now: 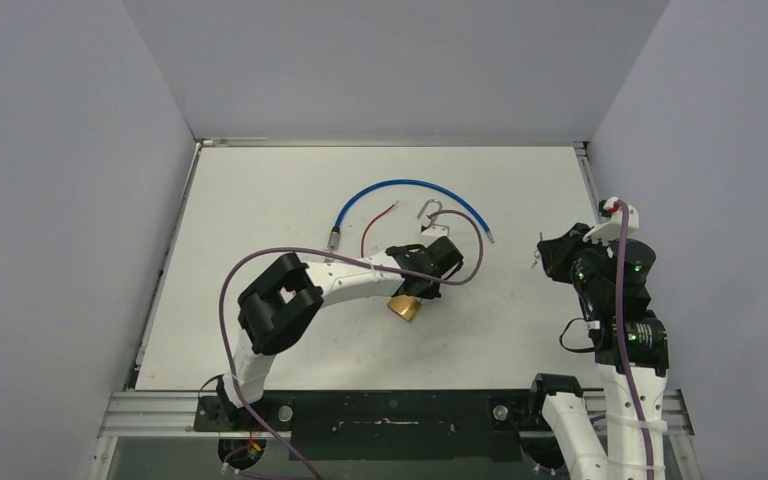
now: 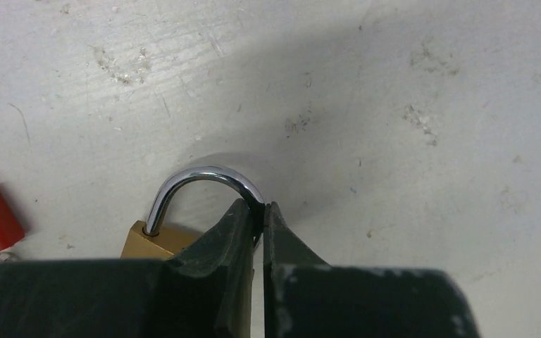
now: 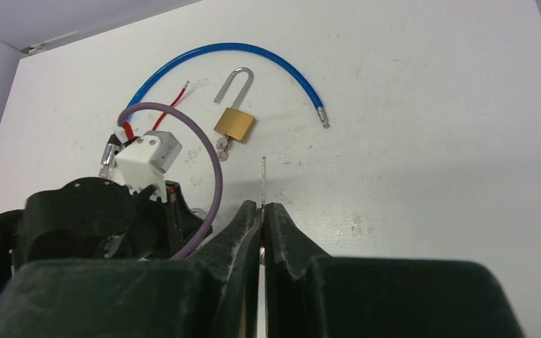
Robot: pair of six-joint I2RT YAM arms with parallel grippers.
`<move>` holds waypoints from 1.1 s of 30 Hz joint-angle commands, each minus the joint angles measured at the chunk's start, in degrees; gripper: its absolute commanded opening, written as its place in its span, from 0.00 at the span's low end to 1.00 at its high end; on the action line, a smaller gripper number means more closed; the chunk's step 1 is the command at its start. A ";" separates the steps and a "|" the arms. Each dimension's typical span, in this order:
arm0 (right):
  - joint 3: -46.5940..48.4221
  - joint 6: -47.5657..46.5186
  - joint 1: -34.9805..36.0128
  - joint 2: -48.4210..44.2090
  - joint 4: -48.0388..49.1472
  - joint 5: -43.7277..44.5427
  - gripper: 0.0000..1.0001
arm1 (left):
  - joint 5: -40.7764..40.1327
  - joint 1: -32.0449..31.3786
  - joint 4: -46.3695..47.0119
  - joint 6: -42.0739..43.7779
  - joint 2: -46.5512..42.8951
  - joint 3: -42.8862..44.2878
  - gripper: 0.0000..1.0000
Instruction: Unlock with the key
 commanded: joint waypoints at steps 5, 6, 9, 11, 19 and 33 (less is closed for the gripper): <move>-1.15 1.21 0.26 0.73 3.49 1.29 0.00 | 3.63 0.27 15.35 3.96 -15.07 -9.49 0.00; -1.35 1.38 0.26 0.73 3.57 1.28 0.00 | 3.76 0.29 16.85 4.34 -16.26 -10.92 0.00; -2.12 1.82 0.32 0.73 3.43 1.53 0.00 | 3.59 0.22 20.65 4.98 -19.87 -15.28 0.00; -2.71 2.15 0.24 0.94 3.08 1.58 0.00 | 3.07 0.22 22.48 5.05 -22.47 -18.42 0.00; -5.18 3.65 0.31 1.17 3.61 0.08 0.00 | 2.67 -0.29 31.37 5.23 -32.70 -32.84 0.00; -7.85 5.19 0.29 2.36 5.42 -2.92 0.00 | 1.22 -0.97 40.93 7.73 -51.47 -54.82 0.00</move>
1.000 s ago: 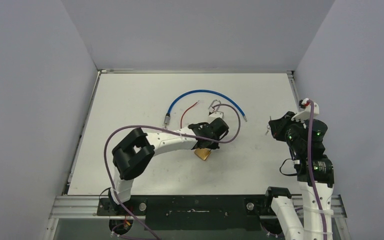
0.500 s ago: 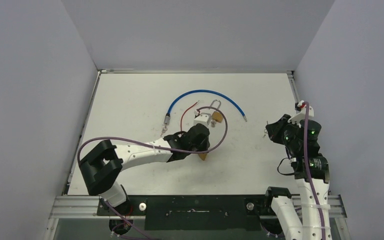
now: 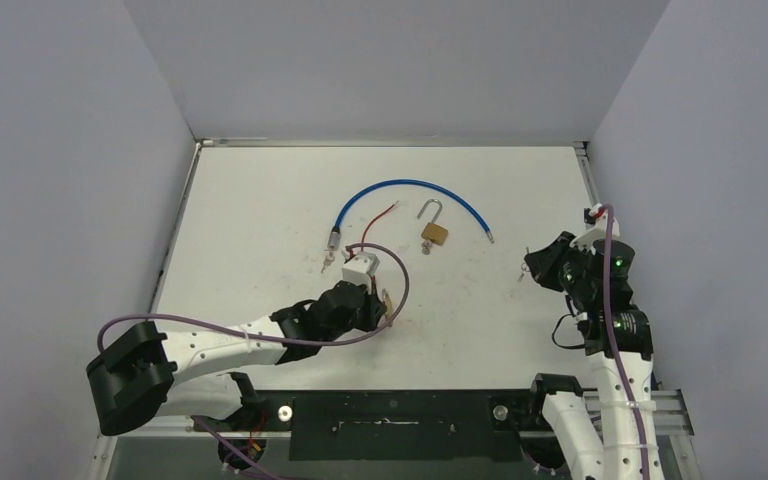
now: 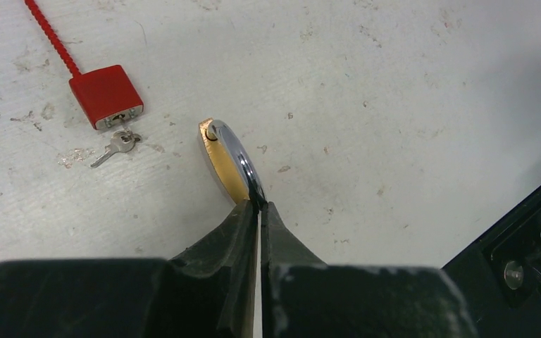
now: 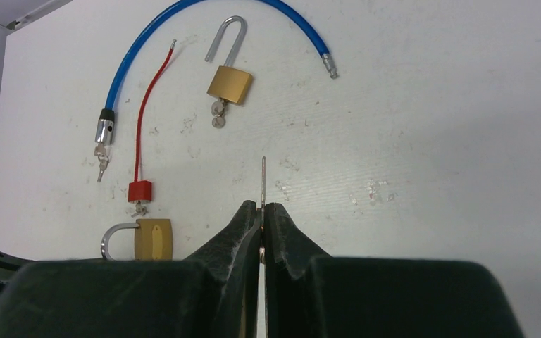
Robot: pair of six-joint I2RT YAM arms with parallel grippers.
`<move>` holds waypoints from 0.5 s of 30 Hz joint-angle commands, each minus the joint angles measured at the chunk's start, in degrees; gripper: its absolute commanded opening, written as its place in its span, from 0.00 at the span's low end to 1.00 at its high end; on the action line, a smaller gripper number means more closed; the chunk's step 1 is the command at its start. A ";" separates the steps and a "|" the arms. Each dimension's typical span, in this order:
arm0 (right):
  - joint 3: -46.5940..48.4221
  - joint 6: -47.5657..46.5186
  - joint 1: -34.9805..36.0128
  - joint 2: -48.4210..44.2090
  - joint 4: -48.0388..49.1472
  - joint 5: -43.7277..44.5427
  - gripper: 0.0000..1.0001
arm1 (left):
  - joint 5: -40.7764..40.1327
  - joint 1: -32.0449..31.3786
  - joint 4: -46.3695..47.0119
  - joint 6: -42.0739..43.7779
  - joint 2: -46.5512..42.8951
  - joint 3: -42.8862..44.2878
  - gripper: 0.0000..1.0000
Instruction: Unlock with the key
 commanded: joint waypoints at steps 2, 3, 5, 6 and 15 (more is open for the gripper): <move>-0.23 0.76 0.28 1.00 3.58 -1.50 0.00 | -1.64 -0.16 3.94 1.92 -3.48 0.16 0.04; -0.29 0.69 0.33 1.14 3.65 -1.50 0.00 | -1.68 -0.16 3.13 2.11 -3.20 0.94 0.10; -0.40 0.69 0.29 1.24 3.83 -1.49 0.00 | -2.34 -0.16 0.74 2.30 -2.24 2.89 0.26; -0.42 0.75 0.32 1.28 3.81 -1.50 0.00 | -2.80 -0.16 -0.38 2.01 -1.76 3.80 0.35; -0.99 0.76 0.34 0.89 3.48 -1.32 0.00 | -8.27 -1.42 -4.14 0.72 3.03 6.29 0.85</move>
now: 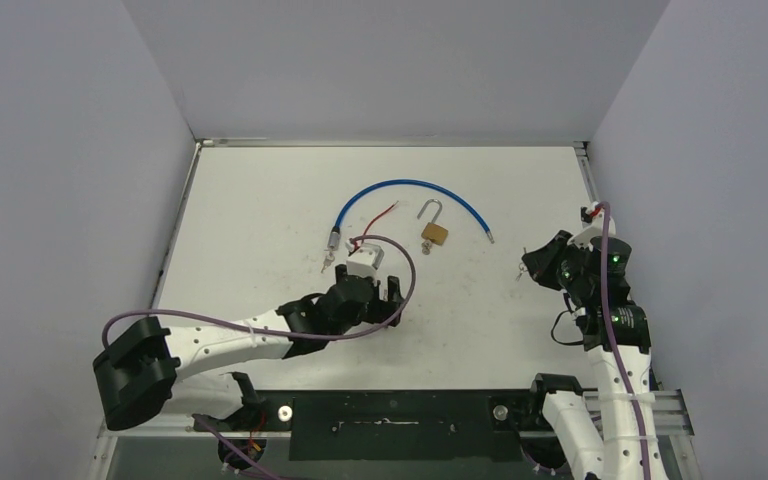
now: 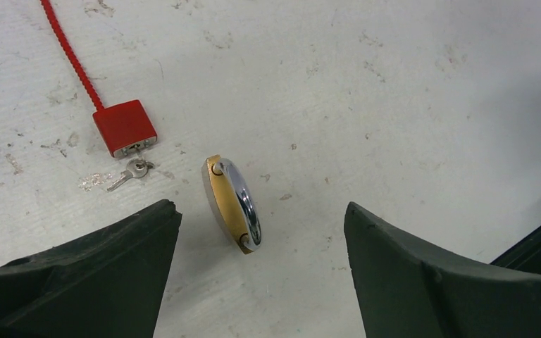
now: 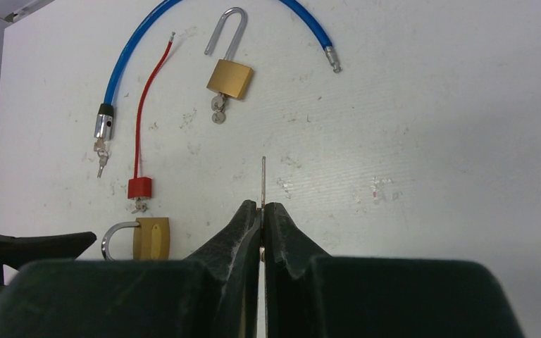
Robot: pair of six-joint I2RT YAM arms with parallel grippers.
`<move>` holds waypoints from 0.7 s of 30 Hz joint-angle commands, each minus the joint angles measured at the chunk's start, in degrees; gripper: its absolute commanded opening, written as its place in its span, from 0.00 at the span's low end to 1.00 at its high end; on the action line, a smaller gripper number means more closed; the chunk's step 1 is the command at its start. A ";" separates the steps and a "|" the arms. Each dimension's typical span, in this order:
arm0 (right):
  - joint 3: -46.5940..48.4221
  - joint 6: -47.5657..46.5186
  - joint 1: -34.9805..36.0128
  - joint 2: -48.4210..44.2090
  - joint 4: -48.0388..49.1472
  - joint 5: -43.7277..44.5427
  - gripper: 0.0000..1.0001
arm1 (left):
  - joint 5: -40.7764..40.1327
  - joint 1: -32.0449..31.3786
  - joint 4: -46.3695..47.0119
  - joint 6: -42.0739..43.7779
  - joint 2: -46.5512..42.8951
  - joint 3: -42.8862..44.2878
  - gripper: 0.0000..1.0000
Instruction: Unlock with the key
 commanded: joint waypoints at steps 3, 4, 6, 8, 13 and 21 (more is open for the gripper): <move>-0.40 0.33 0.31 -0.46 2.33 0.02 0.00 | -4.59 -1.29 -0.34 -0.97 6.37 2.58 0.85; -0.47 0.43 0.33 -0.49 2.46 0.07 0.00 | -5.24 -1.53 -0.08 -1.81 7.97 2.93 0.84; -0.65 0.47 0.32 -0.21 2.96 -0.20 0.00 | -7.26 -2.15 -0.40 -4.18 10.61 4.03 0.79; -0.46 0.46 0.33 0.24 3.31 -0.62 0.00 | -10.48 -3.56 -0.45 -6.36 13.01 5.13 0.73; 0.18 0.56 0.33 0.18 3.63 -0.16 0.00 | -17.46 -5.77 -3.33 -9.95 16.77 7.50 0.57; 0.64 -0.21 0.27 0.47 3.46 -0.50 0.00 | -21.52 -7.08 -2.26 -11.40 19.49 6.67 0.46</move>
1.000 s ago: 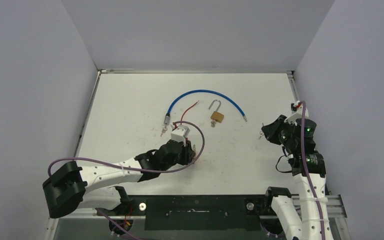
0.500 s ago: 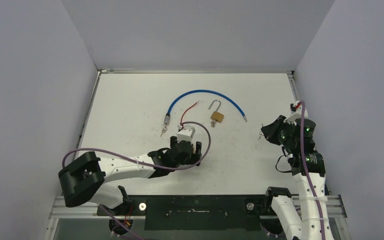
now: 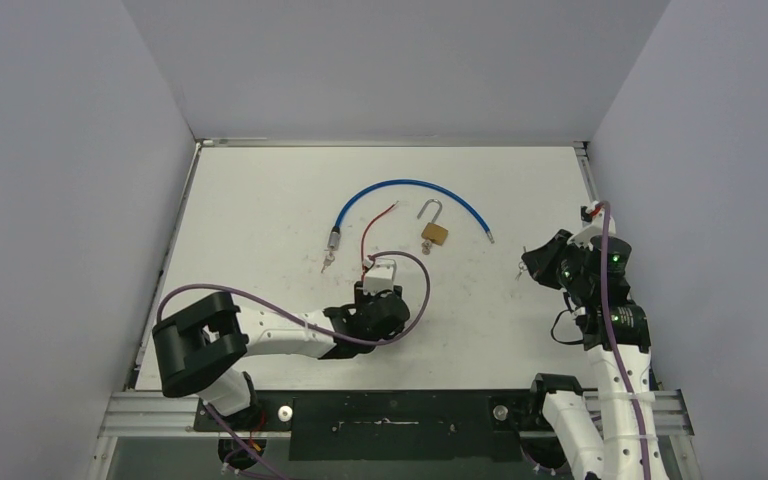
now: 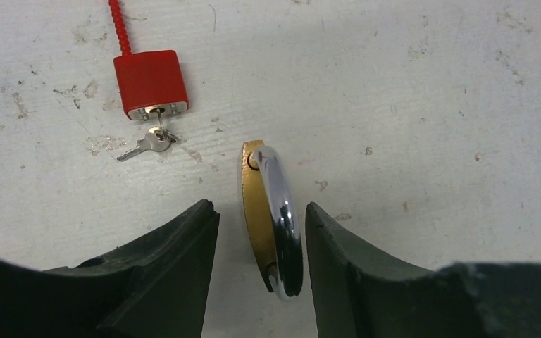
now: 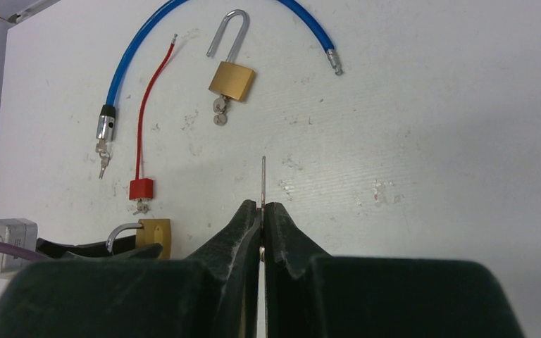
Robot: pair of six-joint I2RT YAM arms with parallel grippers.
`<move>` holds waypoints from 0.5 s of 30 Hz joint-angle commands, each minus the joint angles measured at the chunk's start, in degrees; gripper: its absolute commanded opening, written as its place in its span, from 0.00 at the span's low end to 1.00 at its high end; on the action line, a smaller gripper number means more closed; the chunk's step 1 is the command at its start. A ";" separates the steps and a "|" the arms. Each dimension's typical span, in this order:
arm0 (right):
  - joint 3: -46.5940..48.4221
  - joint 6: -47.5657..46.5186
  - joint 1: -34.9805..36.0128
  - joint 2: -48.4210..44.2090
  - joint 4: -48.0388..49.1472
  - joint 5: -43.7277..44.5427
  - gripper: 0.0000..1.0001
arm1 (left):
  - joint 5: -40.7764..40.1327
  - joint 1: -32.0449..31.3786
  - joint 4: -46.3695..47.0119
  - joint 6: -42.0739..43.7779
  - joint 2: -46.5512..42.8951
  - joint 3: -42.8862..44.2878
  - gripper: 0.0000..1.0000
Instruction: Unlock with the key
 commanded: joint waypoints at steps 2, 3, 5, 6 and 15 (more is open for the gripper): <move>0.99 -0.24 0.33 0.64 2.81 -0.28 0.00 | -5.13 -0.76 0.93 -2.12 2.23 1.42 0.45; 1.10 -0.23 0.32 0.88 2.81 -0.25 0.00 | -5.13 -0.78 1.33 -1.99 2.61 1.33 0.44; 1.35 -0.15 0.29 1.16 2.94 -0.52 0.00 | -5.32 -0.93 1.77 -1.80 3.17 1.43 0.42; 1.46 -0.14 0.33 1.26 2.92 -0.53 0.00 | -5.37 -0.96 1.81 -1.69 3.43 1.41 0.39; 1.65 -0.15 0.29 0.97 2.66 -1.64 0.00 | 0.93 0.61 6.89 3.43 2.02 1.24 0.00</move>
